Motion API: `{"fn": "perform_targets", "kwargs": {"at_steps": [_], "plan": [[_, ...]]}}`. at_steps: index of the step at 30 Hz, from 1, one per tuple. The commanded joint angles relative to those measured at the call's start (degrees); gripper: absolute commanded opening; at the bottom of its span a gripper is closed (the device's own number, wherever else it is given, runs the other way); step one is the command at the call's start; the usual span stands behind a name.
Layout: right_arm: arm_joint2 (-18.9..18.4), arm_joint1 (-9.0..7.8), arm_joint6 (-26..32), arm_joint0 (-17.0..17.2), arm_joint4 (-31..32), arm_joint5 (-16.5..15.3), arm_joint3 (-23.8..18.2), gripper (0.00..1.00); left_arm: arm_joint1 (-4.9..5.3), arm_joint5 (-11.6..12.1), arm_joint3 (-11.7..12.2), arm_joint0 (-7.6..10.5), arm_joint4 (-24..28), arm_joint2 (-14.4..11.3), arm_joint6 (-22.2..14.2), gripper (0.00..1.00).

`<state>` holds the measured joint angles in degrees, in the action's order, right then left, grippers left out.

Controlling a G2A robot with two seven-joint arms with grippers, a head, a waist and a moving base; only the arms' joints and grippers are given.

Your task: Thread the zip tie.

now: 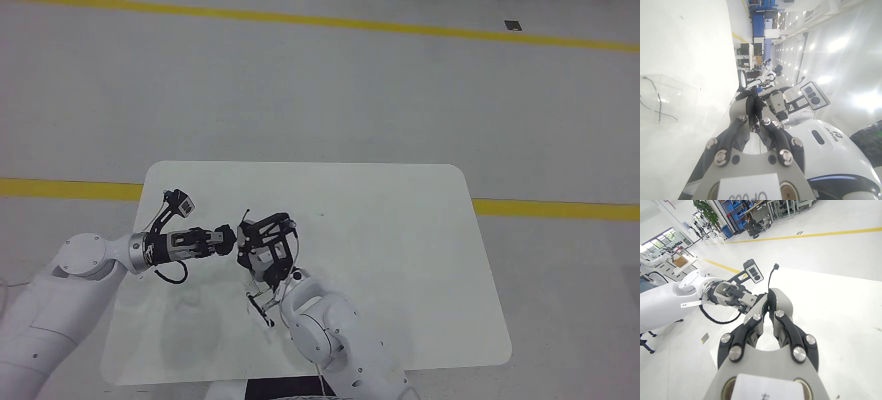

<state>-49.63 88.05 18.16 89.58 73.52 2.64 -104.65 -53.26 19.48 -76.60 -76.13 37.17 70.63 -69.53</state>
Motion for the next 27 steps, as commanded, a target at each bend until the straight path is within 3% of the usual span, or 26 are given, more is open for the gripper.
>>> {"fn": "perform_targets", "kwargs": {"at_steps": [1,27], "plan": [[0.09,-0.04,0.04,-0.05,-0.2,-0.04,-0.04,0.0,0.0,0.0,0.0,0.0,0.0,0.0,0.0,0.0],[0.8,-0.79,1.07,-0.81,-0.25,1.33,0.59,0.0,0.0,0.0,0.0,0.0,0.0,0.0,0.0,0.0]]}}
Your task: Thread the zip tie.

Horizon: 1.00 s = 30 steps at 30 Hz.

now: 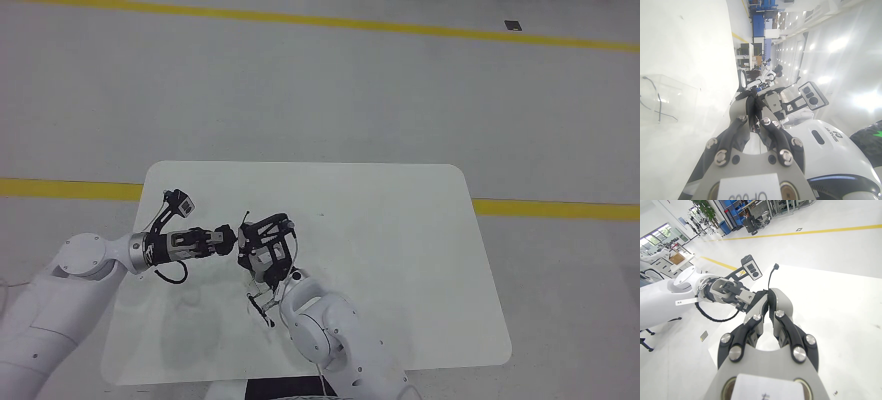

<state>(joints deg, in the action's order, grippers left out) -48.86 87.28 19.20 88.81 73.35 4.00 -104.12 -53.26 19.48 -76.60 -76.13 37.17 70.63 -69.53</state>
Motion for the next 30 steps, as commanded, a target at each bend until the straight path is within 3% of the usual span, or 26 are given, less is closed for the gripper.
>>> {"fn": "perform_targets", "kwargs": {"at_steps": [1,30], "plan": [[0.05,-0.03,0.06,-0.08,-0.16,-0.04,0.08,0.0,0.0,0.0,0.0,0.0,0.0,0.0,0.0,0.0],[0.95,-0.61,0.56,-0.97,-1.87,0.12,1.1,0.0,0.0,0.0,0.0,0.0,0.0,0.0,0.0,0.0]]}}
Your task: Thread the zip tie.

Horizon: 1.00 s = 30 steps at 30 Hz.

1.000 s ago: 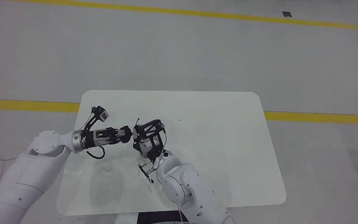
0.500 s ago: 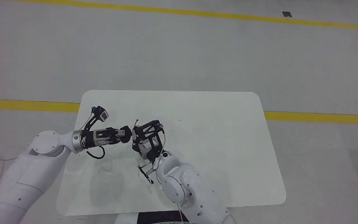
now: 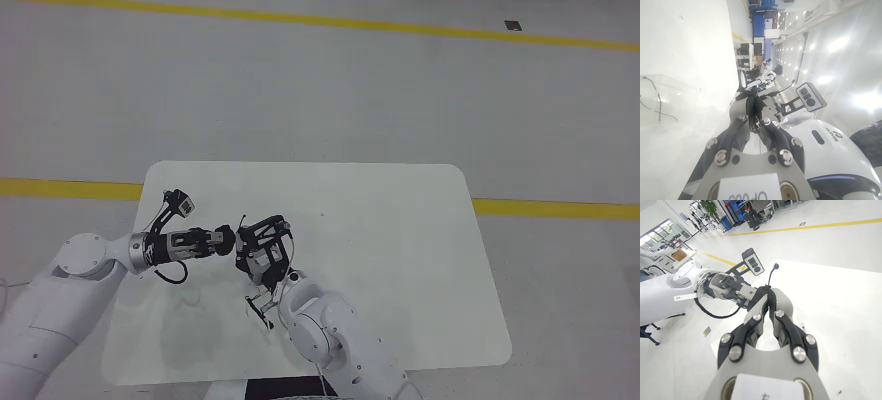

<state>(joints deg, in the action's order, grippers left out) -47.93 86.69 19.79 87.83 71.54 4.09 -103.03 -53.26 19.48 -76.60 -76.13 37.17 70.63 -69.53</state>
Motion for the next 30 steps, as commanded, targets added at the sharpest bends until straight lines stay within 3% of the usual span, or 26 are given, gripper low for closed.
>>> {"fn": "perform_targets", "kwargs": {"at_steps": [1,2,3,4,5,12,19,27,30], "plan": [[0.03,-0.03,-0.05,0.0,-0.1,0.05,0.02,0.0,0.0,0.0,0.0,0.0,0.0,0.0,0.0,0.0],[0.04,-0.05,-0.06,0.0,-0.14,0.09,0.02,0.11,0.0,0.0,0.0,0.0,0.0,0.0,0.0,0.0],[0.02,-0.08,-0.09,0.05,-0.2,0.22,0.0,0.37,0.0,0.0,0.0,0.0,0.0,0.0,0.0,0.0],[0.0,-0.1,-0.15,0.12,-0.23,0.38,-0.07,0.49,0.0,0.0,0.0,0.0,0.0,0.0,0.0,0.0],[-0.02,-0.13,-0.19,0.18,-0.24,0.52,-0.16,1.0,0.0,0.0,0.0,0.0,0.0,0.0,0.0,0.0],[-1.13,-0.65,0.03,1.19,0.07,0.27,-1.82,1.0,0.0,0.0,0.0,0.0,0.0,0.0,0.0,0.0],[-5.18,-1.81,2.45,3.38,-7.51,-7.2,-3.63,1.0,0.0,0.0,0.0,0.0,0.0,0.0,0.0,0.0],[-5.18,-1.81,2.45,3.38,-7.51,-7.2,-3.63,1.0,0.0,0.0,0.0,0.0,0.0,0.0,0.0,0.0],[-6.16,-1.86,1.29,3.54,-9.96,-6.7,-2.32,1.0,-0.1,-0.35,0.01,-0.31,-0.03,-0.15,2.47,0.0]]}}
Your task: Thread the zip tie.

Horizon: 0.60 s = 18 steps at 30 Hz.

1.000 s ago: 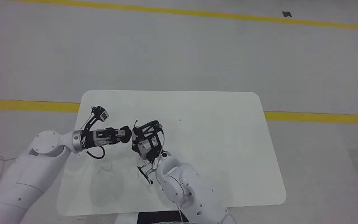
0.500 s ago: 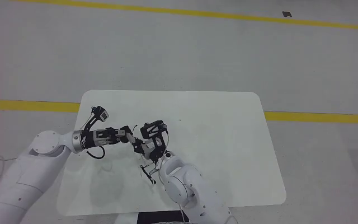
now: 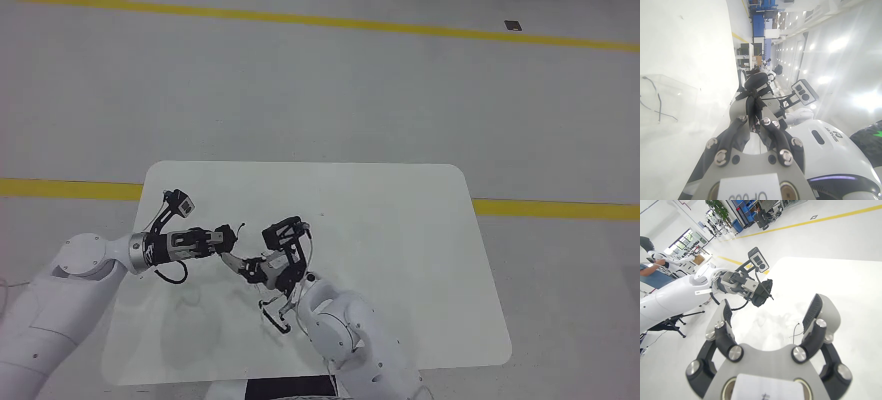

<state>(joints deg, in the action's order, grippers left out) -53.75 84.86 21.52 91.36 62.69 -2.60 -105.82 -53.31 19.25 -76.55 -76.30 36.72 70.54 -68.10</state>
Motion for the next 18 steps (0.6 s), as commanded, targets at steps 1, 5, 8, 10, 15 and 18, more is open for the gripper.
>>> {"fn": "perform_targets", "kwargs": {"at_steps": [1,5,8,10,15,18], "plan": [[-0.85,0.01,-1.15,0.47,-5.84,-1.25,1.21,1.0,-0.1,-0.16,0.1,-0.42,2.59,0.12,0.8,0.0],[-2.91,-0.09,-0.9,0.47,-20.18,-7.7,4.16,1.0,-0.08,0.07,1.24,-0.73,6.95,1.02,-1.36,0.0],[-3.67,-0.17,0.41,-0.18,-29.41,-12.11,6.74,1.0,-0.19,-0.23,2.29,-0.49,10.4,1.17,-3.87,0.0],[-3.95,-0.21,1.24,-0.82,-33.66,-13.91,8.24,1.0,-0.3,-0.28,3.04,-0.16,12.11,1.07,-5.38,0.0],[-4.18,-0.11,4.51,-3.04,-49.75,-16.88,12.92,1.0,-0.8,-0.57,5.27,0.88,16.91,0.37,-8.95,0.0],[-3.71,0.0,6.93,-4.27,-58.86,-16.88,14.81,1.0,-1.09,-0.85,6.59,1.57,18.73,-0.19,-10.9,0.0]]}}
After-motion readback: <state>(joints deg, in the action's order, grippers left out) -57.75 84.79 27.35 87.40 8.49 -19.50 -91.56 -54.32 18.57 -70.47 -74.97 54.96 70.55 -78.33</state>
